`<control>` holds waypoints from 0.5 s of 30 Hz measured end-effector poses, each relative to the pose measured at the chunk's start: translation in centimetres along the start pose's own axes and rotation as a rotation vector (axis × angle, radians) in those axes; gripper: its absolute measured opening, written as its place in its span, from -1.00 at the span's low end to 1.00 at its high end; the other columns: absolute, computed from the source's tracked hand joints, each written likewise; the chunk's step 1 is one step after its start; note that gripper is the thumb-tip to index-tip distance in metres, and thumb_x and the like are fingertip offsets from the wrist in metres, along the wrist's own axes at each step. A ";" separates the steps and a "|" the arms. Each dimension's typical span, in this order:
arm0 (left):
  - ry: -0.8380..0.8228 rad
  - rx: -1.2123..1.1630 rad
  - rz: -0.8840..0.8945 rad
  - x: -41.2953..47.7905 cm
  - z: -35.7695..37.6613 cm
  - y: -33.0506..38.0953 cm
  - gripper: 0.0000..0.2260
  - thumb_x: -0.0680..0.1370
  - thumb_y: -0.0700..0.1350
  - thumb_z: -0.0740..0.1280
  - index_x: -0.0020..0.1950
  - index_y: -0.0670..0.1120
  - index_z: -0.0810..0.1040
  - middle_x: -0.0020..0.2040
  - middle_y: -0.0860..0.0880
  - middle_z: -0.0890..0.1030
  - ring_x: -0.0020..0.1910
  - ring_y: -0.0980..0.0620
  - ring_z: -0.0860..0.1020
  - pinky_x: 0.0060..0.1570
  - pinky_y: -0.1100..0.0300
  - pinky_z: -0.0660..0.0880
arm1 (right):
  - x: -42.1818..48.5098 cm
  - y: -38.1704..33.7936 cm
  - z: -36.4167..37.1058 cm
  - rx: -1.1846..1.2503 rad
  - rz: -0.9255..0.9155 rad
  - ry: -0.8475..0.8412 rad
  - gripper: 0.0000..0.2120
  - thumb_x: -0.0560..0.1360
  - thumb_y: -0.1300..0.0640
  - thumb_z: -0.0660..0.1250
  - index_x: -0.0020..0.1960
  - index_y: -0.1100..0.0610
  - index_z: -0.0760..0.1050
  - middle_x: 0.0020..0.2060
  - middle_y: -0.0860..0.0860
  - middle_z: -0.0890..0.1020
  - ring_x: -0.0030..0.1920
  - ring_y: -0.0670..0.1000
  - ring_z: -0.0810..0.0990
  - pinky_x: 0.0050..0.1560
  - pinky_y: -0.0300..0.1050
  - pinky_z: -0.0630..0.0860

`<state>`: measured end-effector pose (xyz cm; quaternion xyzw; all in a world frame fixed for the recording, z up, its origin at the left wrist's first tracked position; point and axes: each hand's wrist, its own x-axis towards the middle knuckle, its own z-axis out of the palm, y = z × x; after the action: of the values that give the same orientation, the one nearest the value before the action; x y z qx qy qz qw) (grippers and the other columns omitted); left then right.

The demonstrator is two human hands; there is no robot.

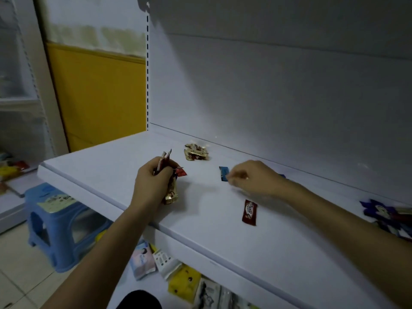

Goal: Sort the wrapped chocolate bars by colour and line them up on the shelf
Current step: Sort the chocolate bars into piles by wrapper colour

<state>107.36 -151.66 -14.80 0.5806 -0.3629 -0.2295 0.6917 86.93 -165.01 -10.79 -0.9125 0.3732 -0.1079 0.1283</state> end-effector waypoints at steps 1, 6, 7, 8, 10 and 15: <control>-0.004 0.011 0.006 -0.1 0.0 0.0 -0.68 0.53 -0.31 0.21 -0.26 0.03 0.61 -0.38 0.06 0.61 -0.29 -0.01 0.53 -0.27 0.16 0.43 | -1.6 0.6 -0.5 0.027 0.002 -0.084 -0.82 0.50 -0.05 0.33 0.06 -0.07 0.60 -0.03 -0.18 0.64 -0.05 -0.18 0.59 -0.12 -0.32 0.50; 0.024 -0.008 0.005 -0.5 0.3 0.3 -0.72 0.56 -0.29 0.20 -0.19 0.01 0.60 -0.25 -0.02 0.61 -0.23 0.01 0.54 -0.24 0.18 0.44 | -4.8 1.7 -1.4 0.076 -0.039 -0.294 -0.71 0.42 0.04 0.45 0.08 -0.25 0.56 0.02 -0.39 0.54 0.11 -0.37 0.47 -0.10 -0.51 0.37; 0.036 -0.015 0.000 -0.6 0.3 0.4 -0.73 0.56 -0.28 0.20 -0.17 0.00 0.60 -0.22 -0.03 0.61 -0.21 0.02 0.55 -0.25 0.20 0.44 | -4.7 1.6 -1.4 0.064 -0.051 -0.283 -0.75 0.41 0.05 0.45 0.02 -0.24 0.58 0.01 -0.32 0.56 0.08 -0.32 0.49 -0.09 -0.46 0.37; 0.054 -0.033 -0.006 -0.6 0.2 0.4 -0.74 0.57 -0.27 0.20 -0.16 0.00 0.60 -0.21 -0.03 0.61 -0.21 0.03 0.55 -0.25 0.21 0.45 | -4.5 1.4 -1.3 0.049 -0.060 -0.268 -0.80 0.41 0.04 0.46 -0.05 -0.23 0.59 -0.02 -0.25 0.56 0.04 -0.27 0.50 -0.09 -0.41 0.38; 0.114 -0.095 -0.026 -0.7 0.1 0.5 -0.75 0.58 -0.26 0.20 -0.16 0.01 0.59 -0.22 -0.03 0.60 -0.22 0.05 0.55 -0.26 0.20 0.47 | -3.9 0.7 -1.1 0.043 -0.059 -0.262 -0.87 0.41 0.03 0.46 -0.12 -0.18 0.57 -0.10 -0.18 0.57 -0.07 -0.22 0.54 -0.13 -0.34 0.44; 0.276 -0.250 -0.077 -0.5 -0.3 0.6 -0.74 0.59 -0.26 0.19 -0.15 0.02 0.57 -0.16 -0.04 0.58 -0.19 0.04 0.52 -0.26 0.21 0.45 | -1.8 -1.8 0.1 0.027 -0.074 -0.236 -0.93 0.43 0.00 0.43 -0.17 -0.13 0.54 -0.21 -0.18 0.55 -0.23 -0.22 0.49 -0.29 -0.41 0.34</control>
<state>107.18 -150.95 -14.35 0.5293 -0.2108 -0.2173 0.7926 86.89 -162.53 -10.49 -0.9302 0.3199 -0.0094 0.1798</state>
